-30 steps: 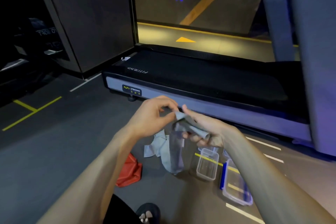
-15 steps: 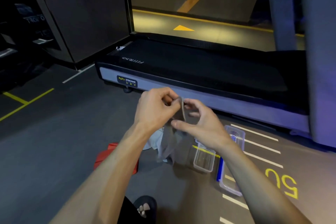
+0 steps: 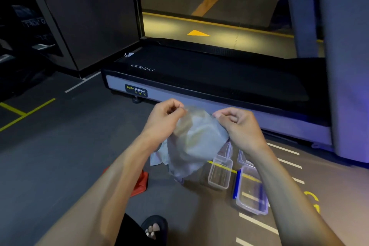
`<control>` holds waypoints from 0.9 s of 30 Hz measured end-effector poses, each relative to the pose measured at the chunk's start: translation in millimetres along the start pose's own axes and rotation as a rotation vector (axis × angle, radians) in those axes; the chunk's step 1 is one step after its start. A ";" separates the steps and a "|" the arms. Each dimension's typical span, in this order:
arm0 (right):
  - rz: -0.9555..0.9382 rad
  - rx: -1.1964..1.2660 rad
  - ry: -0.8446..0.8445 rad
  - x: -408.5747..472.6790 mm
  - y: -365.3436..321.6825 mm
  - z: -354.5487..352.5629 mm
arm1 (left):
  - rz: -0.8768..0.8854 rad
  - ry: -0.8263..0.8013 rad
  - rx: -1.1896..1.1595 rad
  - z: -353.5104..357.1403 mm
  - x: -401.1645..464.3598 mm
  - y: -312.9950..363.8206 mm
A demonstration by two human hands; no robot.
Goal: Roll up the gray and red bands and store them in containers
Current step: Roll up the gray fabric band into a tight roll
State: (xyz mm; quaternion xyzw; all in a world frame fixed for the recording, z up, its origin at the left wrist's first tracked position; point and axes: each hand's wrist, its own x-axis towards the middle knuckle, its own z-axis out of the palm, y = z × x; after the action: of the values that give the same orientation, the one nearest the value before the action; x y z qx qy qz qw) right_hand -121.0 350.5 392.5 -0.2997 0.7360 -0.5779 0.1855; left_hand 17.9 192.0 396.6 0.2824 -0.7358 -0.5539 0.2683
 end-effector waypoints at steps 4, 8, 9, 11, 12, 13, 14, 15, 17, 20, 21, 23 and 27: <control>-0.043 0.068 0.000 -0.9 -2.7 -5.9 | -0.047 -0.115 -0.135 1.5 -0.3 -3.3; -0.092 0.035 -0.112 -1.7 -5.7 -16.1 | 0.013 -0.018 -0.229 3.9 -0.3 1.0; -0.107 0.025 -0.141 -2.0 -6.4 -18.3 | 0.013 0.001 -0.253 3.1 0.3 3.1; -0.132 -0.010 -0.177 -2.2 -6.9 -21.5 | 0.006 -0.018 -0.285 0.8 0.5 6.8; -0.147 -0.052 -0.176 -2.0 -6.4 -22.7 | 0.007 -0.050 -0.296 -0.3 -0.4 8.1; -0.168 -0.109 -0.165 -2.1 -6.2 -23.0 | 0.013 -0.088 -0.304 -1.3 -1.2 9.2; -0.189 -0.179 -0.141 -1.9 -5.1 -22.6 | 0.021 -0.122 -0.305 -1.8 -2.4 10.4; -0.216 -0.255 -0.107 -2.5 -5.0 -21.5 | 0.033 -0.149 -0.299 -2.1 -3.0 11.0; -0.284 -0.408 0.010 -3.0 -5.1 -17.1 | 0.064 -0.185 -0.285 -2.1 -3.7 12.7; -0.367 -0.532 0.180 -4.0 -11.0 -11.1 | 0.119 -0.234 -0.271 -0.8 -6.3 16.1; -0.361 -0.477 0.176 -4.5 -13.5 -10.3 | 0.139 -0.246 -0.263 0.0 -7.7 17.0; -0.301 -0.297 0.128 -6.3 -19.3 -7.5 | 0.173 -0.240 -0.255 1.4 -10.9 18.6; -0.272 -0.124 0.127 -12.5 -31.0 -3.2 | 0.239 -0.137 -0.203 -0.2 -8.7 13.6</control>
State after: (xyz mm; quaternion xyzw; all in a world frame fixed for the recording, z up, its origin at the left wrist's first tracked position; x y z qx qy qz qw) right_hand -106.6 356.4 422.2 -0.3706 0.7332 -0.5688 0.0396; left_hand 22.4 201.1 409.1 0.1259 -0.7208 -0.6078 0.3085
